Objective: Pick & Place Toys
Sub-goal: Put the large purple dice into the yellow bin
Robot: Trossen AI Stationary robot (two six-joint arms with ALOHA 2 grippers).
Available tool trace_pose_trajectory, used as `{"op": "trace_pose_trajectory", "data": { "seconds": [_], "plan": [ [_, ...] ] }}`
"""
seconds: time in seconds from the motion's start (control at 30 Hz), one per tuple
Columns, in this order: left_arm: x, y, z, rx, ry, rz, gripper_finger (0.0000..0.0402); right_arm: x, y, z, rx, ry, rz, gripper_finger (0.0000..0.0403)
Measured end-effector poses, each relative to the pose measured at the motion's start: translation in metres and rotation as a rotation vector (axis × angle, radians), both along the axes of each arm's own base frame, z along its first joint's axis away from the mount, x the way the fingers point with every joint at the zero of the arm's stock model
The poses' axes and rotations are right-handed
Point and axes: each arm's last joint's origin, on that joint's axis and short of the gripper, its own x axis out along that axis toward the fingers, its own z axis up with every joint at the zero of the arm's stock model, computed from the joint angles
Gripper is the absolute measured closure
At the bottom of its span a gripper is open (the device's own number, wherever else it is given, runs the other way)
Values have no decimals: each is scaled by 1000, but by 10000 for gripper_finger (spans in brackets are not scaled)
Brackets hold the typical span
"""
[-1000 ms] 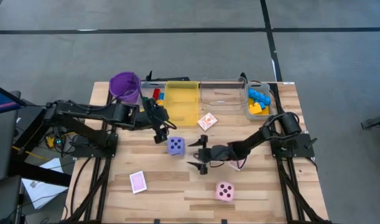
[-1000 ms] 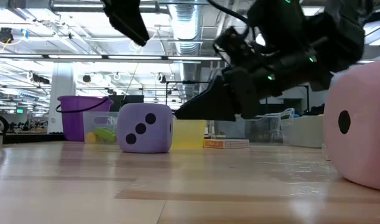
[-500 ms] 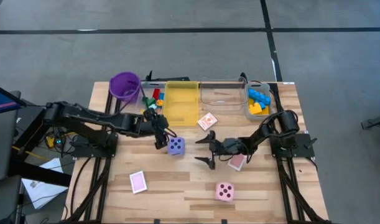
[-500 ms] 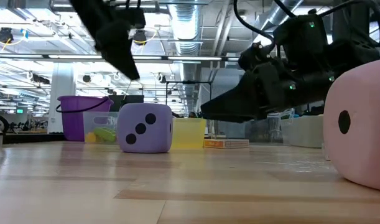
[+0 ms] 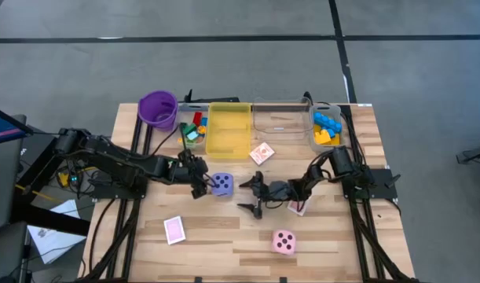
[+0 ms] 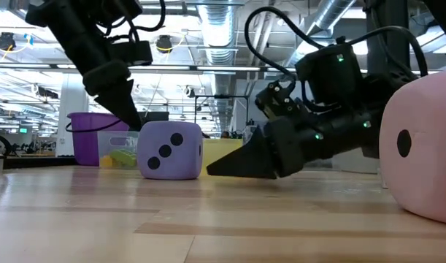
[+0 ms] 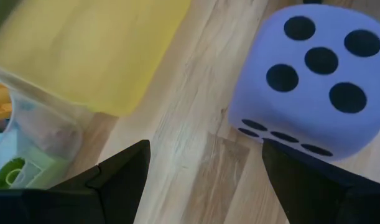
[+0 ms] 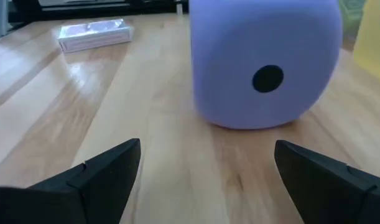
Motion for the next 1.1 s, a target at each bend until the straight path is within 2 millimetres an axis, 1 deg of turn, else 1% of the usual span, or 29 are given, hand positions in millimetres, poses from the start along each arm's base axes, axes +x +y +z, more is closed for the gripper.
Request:
{"op": "trace_pose_trajectory", "data": {
  "seconds": [0.07,0.27,0.43,0.7,0.83,1.1],
  "plan": [
    [-1,0,-2,-1,4,3,101,3,-2,2,0,-5,-9,39],
    [-1,-1,-2,-9,-1,13,101,3,-9,-3,-10,58,-63,39],
    [0,-3,-2,-67,-9,-19,101,4,-12,-4,-4,66,-74,39],
    [7,-6,2,-148,-84,-73,101,5,-20,-4,-2,70,-89,39],
    [10,-7,5,-158,-115,-109,101,9,-23,-3,-22,72,-93,39],
    [13,-8,7,-164,-153,-116,101,22,-23,0,-47,93,-100,39]
  ]
}}
